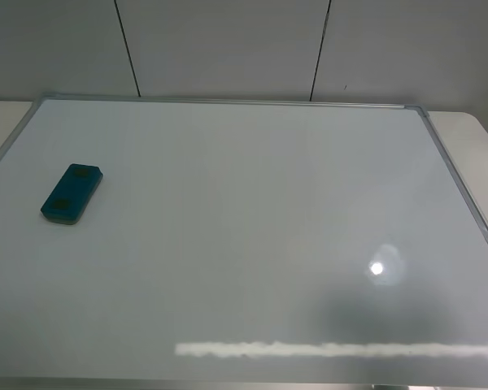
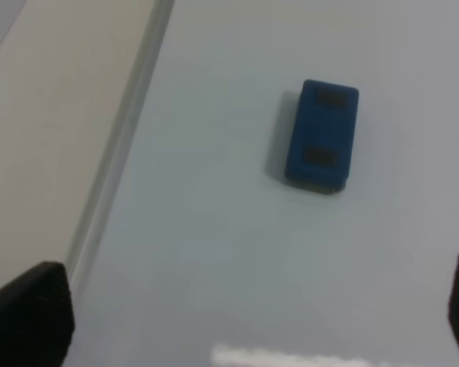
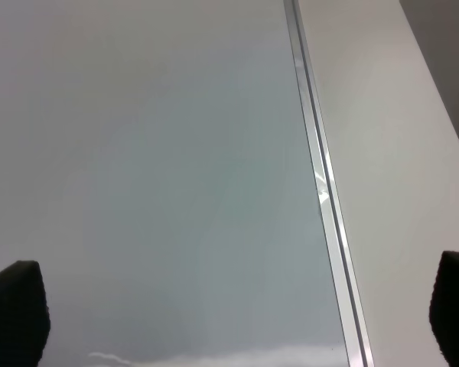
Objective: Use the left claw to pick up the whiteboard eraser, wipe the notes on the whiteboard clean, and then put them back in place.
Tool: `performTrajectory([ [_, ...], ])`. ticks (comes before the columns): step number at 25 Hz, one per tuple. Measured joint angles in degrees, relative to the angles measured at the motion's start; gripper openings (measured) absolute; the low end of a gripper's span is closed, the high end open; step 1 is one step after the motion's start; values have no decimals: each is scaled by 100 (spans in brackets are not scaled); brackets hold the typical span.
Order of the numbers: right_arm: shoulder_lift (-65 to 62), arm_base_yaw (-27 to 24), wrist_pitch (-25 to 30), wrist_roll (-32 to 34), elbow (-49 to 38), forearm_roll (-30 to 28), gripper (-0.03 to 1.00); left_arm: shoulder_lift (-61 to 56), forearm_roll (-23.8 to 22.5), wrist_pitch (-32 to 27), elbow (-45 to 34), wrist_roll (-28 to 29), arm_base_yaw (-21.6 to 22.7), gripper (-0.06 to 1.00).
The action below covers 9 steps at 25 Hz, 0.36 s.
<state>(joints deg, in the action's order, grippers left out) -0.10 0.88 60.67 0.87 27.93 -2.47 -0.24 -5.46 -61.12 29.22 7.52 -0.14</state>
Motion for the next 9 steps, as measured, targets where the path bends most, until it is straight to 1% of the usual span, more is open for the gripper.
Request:
performTrajectory([
  [9,0,0,0,0,0,0,99,0,54,4,0,-88,0,99],
])
